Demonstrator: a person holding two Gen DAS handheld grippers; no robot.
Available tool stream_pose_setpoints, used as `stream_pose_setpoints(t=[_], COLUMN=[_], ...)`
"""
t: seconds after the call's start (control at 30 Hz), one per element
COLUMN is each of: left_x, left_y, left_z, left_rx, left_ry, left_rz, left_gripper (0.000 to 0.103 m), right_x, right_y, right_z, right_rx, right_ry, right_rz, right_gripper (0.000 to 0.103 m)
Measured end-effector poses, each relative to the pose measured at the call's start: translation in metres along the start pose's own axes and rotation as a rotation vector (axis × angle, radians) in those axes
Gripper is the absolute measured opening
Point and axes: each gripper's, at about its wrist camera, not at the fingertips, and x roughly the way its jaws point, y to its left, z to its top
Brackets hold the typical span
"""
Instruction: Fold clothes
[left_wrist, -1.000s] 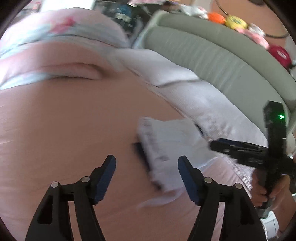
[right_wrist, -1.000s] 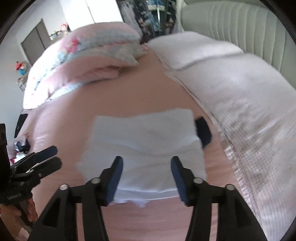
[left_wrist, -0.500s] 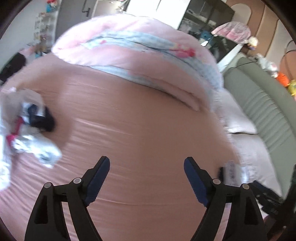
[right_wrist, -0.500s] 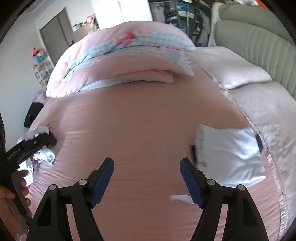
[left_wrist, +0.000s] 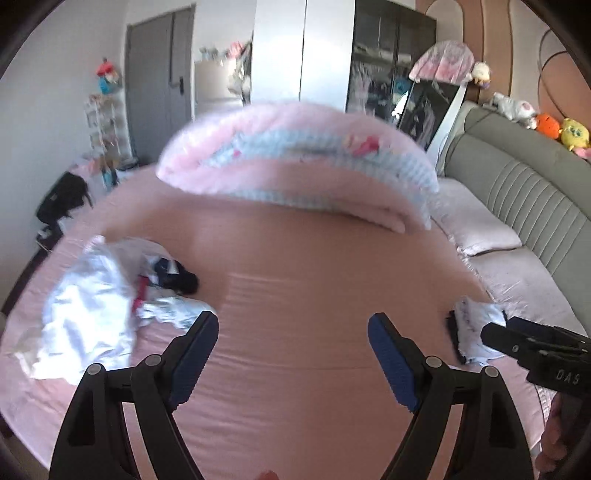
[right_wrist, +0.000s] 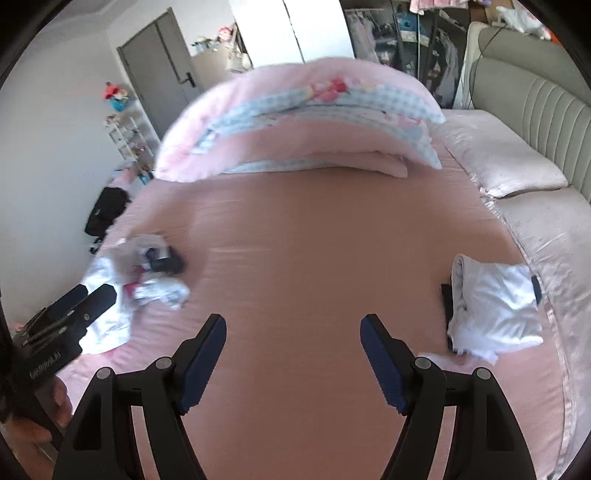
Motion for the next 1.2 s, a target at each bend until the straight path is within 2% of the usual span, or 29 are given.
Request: stream_pose_setpoints(t=[0.1, 0.2, 0.3, 0.47, 0.63, 0.77, 0.93, 1.07, 1.2], left_x=[-0.053, -0.096, -0.123, -0.151, -0.182, -0.191, -0.188, -0.182, -0.180], left_y=[-0.002, 0.000, 0.005, 0.003, 0.002, 0.003, -0.001, -0.001, -0.005], left_z=[-0.015, -0.039, -0.066, -0.103, -0.139, -0.166, -0.193, -0.204, -0.206], left_rx=[0.027, 0.022, -0.001, 0.055, 0.031, 0.001, 0.012, -0.013, -0.006], left_ry=[-0.073, -0.113, -0.102, -0.086, -0.078, -0.033, 0.007, 0.039, 0.037], left_rz=[0.027, 0.031, 0.028, 0.075, 0.044, 0.013, 0.064, 0.034, 0.019], left_gripper=[0.083, 0.083, 0.083, 0.083, 0.083, 0.083, 0.083, 0.083, 0.083], right_x=[-0.047, -0.077, -0.102, -0.134, -0.162, -0.172, -0.168, -0.164, -0.161], right_y=[0.025, 0.040, 0.051, 0.062, 0.065, 0.063, 0.059, 0.054, 0.050], right_z=[-0.030, -0.068, -0.109, -0.164, -0.203, -0.232, -0.251, -0.257, -0.257], right_rx=[-0.061, -0.071, -0.064, -0.052, -0.045, -0.038, -0.052, -0.027, -0.023], right_ry=[-0.032, -0.063, -0.085, -0.117, -0.144, -0.134, -0.104, -0.085, -0.077], right_rz=[-0.031, -0.037, -0.033, -0.084, -0.135, -0.140, -0.150, -0.150, -0.154], right_gripper=[0.083, 0.084, 0.084, 0.084, 0.084, 0.084, 0.084, 0.084, 0.084])
